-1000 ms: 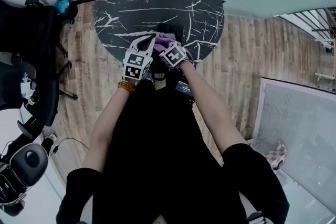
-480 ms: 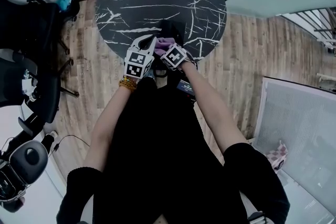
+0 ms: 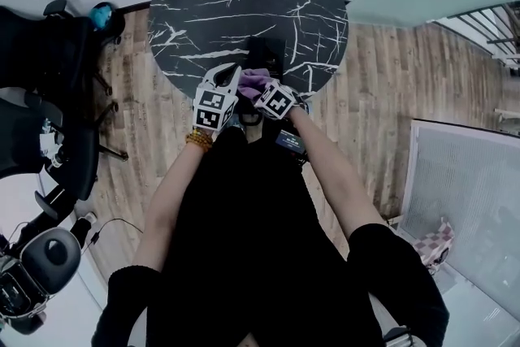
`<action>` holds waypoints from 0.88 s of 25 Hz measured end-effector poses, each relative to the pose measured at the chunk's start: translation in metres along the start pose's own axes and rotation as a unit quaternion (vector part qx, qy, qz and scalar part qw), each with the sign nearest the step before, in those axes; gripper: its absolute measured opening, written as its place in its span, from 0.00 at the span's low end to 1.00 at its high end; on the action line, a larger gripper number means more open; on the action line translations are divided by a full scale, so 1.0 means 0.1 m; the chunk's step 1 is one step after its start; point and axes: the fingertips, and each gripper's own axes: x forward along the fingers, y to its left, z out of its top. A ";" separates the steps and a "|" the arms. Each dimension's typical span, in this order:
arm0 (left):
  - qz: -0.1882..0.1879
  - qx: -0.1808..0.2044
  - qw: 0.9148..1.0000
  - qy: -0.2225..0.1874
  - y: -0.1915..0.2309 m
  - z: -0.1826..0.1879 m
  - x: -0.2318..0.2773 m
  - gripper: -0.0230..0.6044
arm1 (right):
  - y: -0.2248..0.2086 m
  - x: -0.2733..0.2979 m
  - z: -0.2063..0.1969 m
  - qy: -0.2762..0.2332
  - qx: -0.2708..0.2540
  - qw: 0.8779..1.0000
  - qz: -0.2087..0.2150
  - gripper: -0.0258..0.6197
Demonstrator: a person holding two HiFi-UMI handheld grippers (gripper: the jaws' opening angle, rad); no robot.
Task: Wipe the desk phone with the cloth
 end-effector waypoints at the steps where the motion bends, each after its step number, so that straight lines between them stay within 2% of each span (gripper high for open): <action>1: 0.000 0.001 1.000 0.000 0.00 0.00 0.00 0.07 | 0.02 -0.07 0.06 -0.038 -0.005 0.999 0.008 0.13; 3: -0.001 0.002 1.000 0.000 0.01 0.01 0.00 0.07 | -0.02 -0.28 0.27 -0.132 0.016 0.991 0.016 0.13; 5: -0.001 0.000 1.000 -0.002 0.01 0.03 0.02 0.07 | -0.15 -0.53 0.45 -0.214 0.051 0.976 0.006 0.13; 7: 0.000 -0.003 1.000 -0.005 0.02 0.07 0.04 0.07 | -0.30 -0.76 0.59 -0.266 0.059 0.962 -0.026 0.13; 9: 0.001 -0.001 1.000 -0.006 0.02 0.11 0.07 0.07 | -0.44 -0.93 0.70 -0.296 0.048 0.952 -0.066 0.13; 12: -0.002 0.007 1.000 -0.009 0.00 0.19 0.16 0.07 | -0.65 -1.11 0.80 -0.320 0.030 0.938 -0.131 0.13; 15: -0.009 0.016 1.000 -0.024 -0.03 0.29 0.26 0.07 | -0.84 -1.17 0.83 -0.313 0.011 0.931 -0.188 0.13; 19: -0.008 0.026 0.999 -0.046 -0.03 0.47 0.35 0.07 | -1.00 -1.15 0.82 -0.293 -0.003 0.931 -0.219 0.13; 22: -0.002 0.028 0.998 -0.056 -0.01 0.61 0.42 0.07 | -1.10 -1.16 0.87 -0.287 -0.005 0.931 -0.225 0.13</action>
